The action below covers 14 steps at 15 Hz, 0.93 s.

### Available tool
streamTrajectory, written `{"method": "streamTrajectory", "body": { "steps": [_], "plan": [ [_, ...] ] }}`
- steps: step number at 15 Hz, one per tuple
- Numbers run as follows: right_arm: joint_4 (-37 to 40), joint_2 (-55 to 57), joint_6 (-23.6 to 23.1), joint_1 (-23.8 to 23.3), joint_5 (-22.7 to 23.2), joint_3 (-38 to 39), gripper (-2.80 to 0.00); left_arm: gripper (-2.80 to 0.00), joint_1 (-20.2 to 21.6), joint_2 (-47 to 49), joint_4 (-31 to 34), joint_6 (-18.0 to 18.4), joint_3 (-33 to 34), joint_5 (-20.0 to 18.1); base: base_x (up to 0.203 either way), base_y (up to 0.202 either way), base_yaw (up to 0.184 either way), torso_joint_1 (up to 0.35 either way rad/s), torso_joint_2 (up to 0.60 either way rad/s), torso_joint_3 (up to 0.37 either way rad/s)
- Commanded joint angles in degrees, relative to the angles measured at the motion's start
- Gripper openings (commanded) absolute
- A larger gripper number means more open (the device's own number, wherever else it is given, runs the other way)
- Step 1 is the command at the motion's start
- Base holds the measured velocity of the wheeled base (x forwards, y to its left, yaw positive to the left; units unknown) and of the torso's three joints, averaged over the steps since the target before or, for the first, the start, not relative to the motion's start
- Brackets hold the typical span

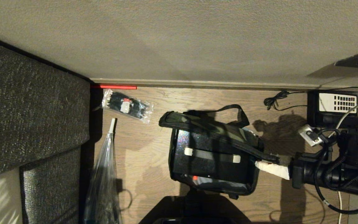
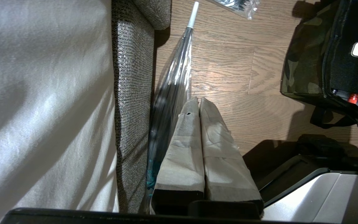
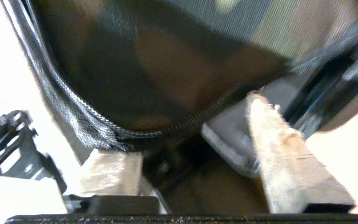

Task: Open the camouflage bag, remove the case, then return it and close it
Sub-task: Close the top of the storage box

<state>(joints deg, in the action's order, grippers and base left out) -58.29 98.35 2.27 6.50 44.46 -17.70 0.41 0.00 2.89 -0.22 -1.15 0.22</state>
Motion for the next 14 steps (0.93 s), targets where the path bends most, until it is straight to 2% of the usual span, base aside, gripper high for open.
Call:
{"method": "streamTrajectory", "body": {
  "steps": [1,7,9,12,14],
  "plan": [
    [1.6,-2.2,-0.2,0.0,0.4,0.7,0.0,-2.8,0.0,0.0,0.0,0.0,0.0,0.0,0.0,0.0,0.0,0.0,0.0,0.0],
    [13.7,-15.8,-1.0,0.0,1.2,4.0,0.0,-2.8,0.0,0.0,0.1,-0.1,0.0,0.0,0.0,0.0,0.0,0.0,0.0,0.0],
    [14.1,-13.7,-0.8,-1.1,1.2,1.0,0.0,-2.8,0.0,0.0,0.0,0.0,0.0,0.0,0.0,0.0,0.0,0.0,0.0,0.0],
    [13.9,-7.8,-0.2,-5.2,1.1,-4.3,0.0,-2.8,0.0,0.0,0.0,-0.1,0.0,0.0,0.0,0.0,0.0,0.0,0.0,0.0],
    [13.0,-3.2,4.0,-7.7,1.1,-10.4,0.0,-2.8,0.0,0.0,0.0,0.0,0.0,0.0,0.0,0.0,0.0,0.0,0.0,0.0]
  ]
}}
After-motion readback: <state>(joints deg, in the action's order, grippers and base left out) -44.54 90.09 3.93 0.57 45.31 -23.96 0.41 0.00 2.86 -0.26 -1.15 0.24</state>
